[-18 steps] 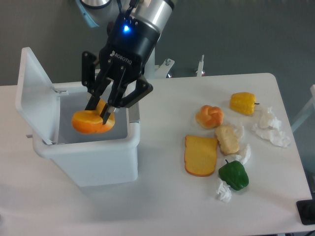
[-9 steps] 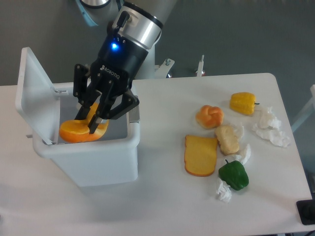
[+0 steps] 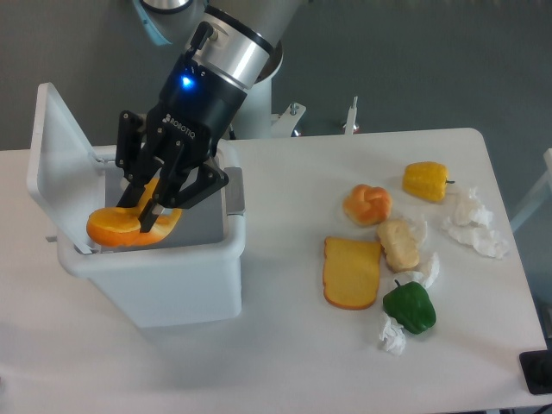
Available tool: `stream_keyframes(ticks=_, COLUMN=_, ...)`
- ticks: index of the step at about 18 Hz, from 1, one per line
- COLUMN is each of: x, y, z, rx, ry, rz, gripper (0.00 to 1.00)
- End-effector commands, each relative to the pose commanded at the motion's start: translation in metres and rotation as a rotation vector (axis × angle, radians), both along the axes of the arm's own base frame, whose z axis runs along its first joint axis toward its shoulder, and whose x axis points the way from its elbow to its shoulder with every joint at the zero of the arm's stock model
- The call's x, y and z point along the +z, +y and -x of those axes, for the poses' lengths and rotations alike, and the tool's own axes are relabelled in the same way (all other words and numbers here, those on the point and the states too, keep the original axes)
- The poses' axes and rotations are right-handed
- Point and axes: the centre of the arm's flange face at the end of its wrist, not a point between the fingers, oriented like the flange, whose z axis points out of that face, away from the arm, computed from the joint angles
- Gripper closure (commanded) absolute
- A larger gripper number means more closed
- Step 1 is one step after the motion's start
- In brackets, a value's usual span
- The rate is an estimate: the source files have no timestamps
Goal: Place the long bread in the trash can
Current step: 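Push the bread loaf deeper into the bin with the gripper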
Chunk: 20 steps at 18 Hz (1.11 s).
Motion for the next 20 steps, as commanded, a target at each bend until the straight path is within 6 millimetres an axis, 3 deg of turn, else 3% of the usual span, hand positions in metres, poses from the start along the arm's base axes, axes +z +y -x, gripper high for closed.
stream_keyframes(ticks=5, x=-0.014, y=-0.005, z=-0.002, rx=-0.003, ry=-0.029, rz=0.012, gripper=0.66)
stream_keyframes(ticks=11, x=-0.018, y=-0.018, z=-0.005, rx=0.012, ry=-0.038, rz=0.019, gripper=0.65)
stream_keyframes(ticks=20, x=-0.017, y=-0.014, z=0.002, rx=0.012, ry=-0.036, rz=0.015, gripper=0.65)
